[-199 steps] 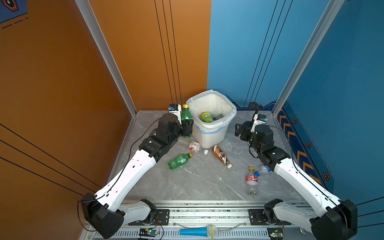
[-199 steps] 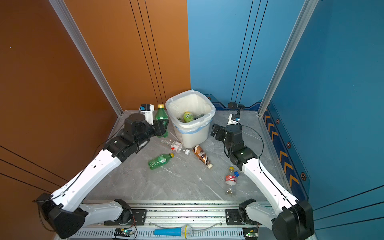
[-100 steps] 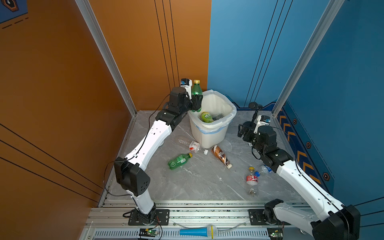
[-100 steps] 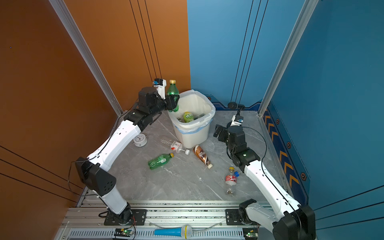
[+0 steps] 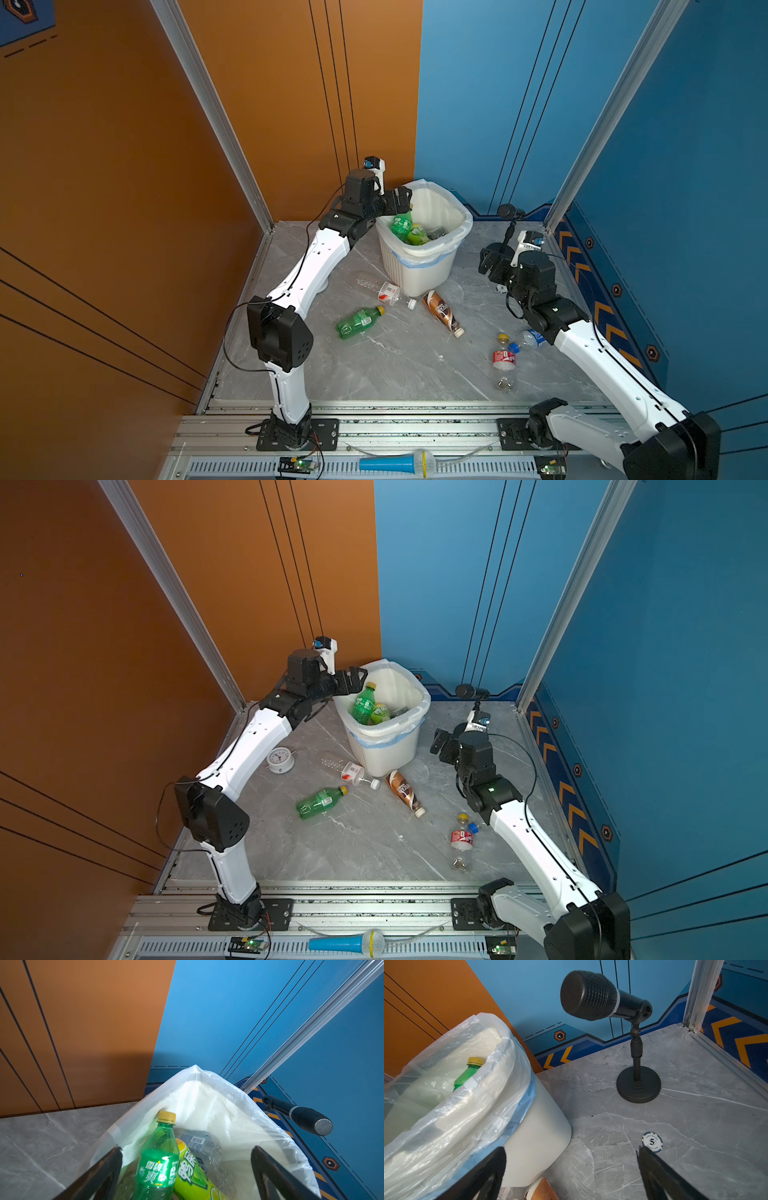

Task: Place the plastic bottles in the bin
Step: 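Open the left gripper to drop the green bottle into the bin, then draw the left arm back while the right gripper reaches toward the brown Nescafe bottle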

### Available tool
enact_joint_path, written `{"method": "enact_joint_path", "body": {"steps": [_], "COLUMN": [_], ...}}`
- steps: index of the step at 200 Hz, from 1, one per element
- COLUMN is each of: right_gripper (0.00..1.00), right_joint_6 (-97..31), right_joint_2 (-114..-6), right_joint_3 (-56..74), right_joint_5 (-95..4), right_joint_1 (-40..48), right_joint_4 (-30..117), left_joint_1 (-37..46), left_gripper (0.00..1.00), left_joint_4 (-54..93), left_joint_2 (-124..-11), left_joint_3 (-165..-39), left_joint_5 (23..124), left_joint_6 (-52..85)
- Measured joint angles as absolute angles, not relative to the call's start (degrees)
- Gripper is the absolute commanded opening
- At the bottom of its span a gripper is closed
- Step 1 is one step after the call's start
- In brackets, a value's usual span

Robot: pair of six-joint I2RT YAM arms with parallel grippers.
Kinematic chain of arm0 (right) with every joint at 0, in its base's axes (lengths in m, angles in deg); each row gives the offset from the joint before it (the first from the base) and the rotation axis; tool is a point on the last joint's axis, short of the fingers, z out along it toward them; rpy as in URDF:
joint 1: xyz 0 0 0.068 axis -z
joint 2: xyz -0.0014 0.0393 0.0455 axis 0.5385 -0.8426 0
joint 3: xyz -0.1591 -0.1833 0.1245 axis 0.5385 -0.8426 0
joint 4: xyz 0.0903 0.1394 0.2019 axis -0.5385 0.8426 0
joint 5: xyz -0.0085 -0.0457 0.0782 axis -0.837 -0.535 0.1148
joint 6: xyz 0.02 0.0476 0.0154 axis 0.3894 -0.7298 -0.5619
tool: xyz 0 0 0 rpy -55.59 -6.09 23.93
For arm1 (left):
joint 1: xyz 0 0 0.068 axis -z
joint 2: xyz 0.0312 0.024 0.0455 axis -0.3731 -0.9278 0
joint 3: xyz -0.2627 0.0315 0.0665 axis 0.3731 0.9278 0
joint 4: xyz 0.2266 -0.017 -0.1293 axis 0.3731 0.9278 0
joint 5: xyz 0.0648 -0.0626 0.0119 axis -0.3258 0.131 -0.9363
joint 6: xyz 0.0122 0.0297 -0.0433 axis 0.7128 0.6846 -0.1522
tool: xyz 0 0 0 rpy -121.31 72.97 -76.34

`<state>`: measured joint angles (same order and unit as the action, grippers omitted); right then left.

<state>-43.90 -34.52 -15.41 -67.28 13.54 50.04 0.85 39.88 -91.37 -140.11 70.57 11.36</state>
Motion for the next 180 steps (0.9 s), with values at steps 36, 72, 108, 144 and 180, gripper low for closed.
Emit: {"method": "enact_joint_path", "body": {"steps": [36, 72, 108, 144, 180], "right_gripper": [1.00, 1.00, 1.00, 1.00, 1.00], "right_joint_6": [-43.9, -43.9, -43.9, -43.9, -43.9], "right_joint_2": [-34.6, -35.8, -37.3, -38.3, -39.3], "right_joint_3": [-15.4, -15.4, -15.4, -15.5, -15.6], "right_joint_5": [-66.0, -64.0, -62.3, -60.9, -59.8], "right_joint_1": [13.8, 13.7, 13.6, 13.0, 11.2], "right_joint_4": [50.2, 50.8, 52.3, 52.6, 52.8], "left_joint_1": [0.2, -0.2, -1.6, -2.8, -2.9], "left_gripper": [0.98, 0.98, 0.98, 0.98, 0.98], "left_joint_4": [37.4, 29.4, 27.0, 30.6, 31.1], "left_joint_2": [-80.5, -62.9, -50.4, -46.6, -44.5], "left_joint_3": [-129.2, -107.8, -84.0, -74.6, -74.1], "left_joint_5": [70.3, 66.8, 62.9, 61.0, 60.2], "left_joint_6": [11.0, 9.4, 6.4, 3.8, 2.8]}}
